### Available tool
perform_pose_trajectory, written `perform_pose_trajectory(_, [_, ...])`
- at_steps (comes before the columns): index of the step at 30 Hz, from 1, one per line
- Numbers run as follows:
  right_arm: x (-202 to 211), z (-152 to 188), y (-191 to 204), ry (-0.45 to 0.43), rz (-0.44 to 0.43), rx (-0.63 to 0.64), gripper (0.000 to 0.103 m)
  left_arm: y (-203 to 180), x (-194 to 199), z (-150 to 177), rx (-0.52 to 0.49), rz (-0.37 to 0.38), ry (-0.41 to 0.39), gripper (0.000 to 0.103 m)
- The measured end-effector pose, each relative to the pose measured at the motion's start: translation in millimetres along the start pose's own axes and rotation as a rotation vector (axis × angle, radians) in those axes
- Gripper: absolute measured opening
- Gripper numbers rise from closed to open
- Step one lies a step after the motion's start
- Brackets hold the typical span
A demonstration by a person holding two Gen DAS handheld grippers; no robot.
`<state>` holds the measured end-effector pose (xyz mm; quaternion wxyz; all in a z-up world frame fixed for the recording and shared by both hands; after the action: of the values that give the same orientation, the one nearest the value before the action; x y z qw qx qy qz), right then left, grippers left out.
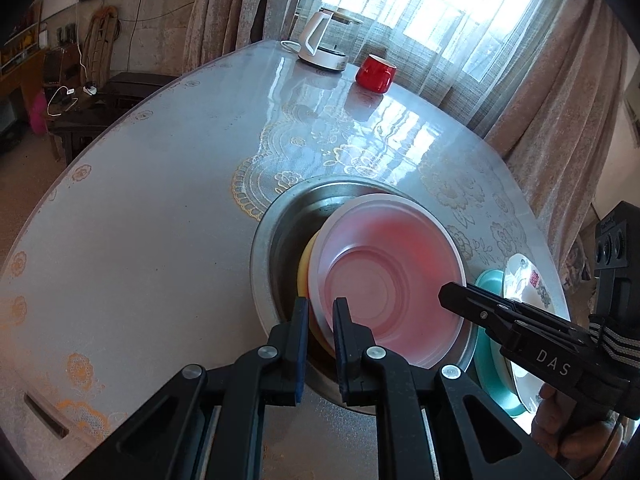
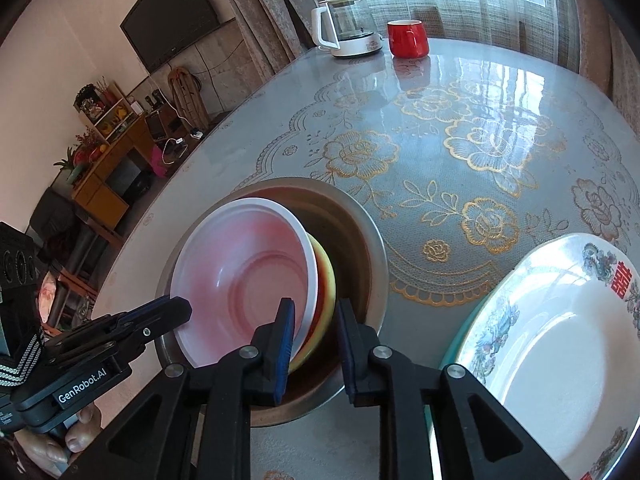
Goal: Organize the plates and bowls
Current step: 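Lower the red bowl into the steel bowl onto the yellow bowl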
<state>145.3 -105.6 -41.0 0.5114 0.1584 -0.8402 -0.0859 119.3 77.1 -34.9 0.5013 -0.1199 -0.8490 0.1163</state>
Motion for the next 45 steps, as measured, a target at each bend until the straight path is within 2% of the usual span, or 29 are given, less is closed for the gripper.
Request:
perform_pose_trajectory(6, [6.0, 1.7, -5.9, -0.028, -0.019, -0.030, 0.021, 0.9, 3.1, 0.7, 0.010, -0.011, -0.011, 0.013])
perform_pose_trajectory(16, [7.6, 3.9, 0.6, -0.073, 0.031, 0.011, 0.013, -7.6, 8.0, 3.1, -0.010, -0.043, -0.047, 0.013])
perform_pose_trajectory(22, [1.4, 0.9, 2.2, -0.067, 0.037, 0.029, 0.013, -10.0, 5.3, 2.5, -0.039, -0.086, -0.065, 0.016])
perform_pose_trajectory(45, [7.4, 8.2, -1.9, -0.080, 0.013, 0.005, 0.015, -7.4, 10.9, 8.4, -0.028, -0.128, -0.095, 0.017])
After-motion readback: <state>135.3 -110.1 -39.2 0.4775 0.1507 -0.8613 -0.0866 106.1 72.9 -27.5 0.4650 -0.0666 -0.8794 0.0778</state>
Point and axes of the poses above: each gripper's, at about its wrist camera, not at the fingertips, and x roughly against the way its jaws point, y to its left, z to its underside, the point moved 2 cm from there along -x, roughly the way its jaws point, and after that the axes turned 5 degrees about y, right-handed, at the moved point
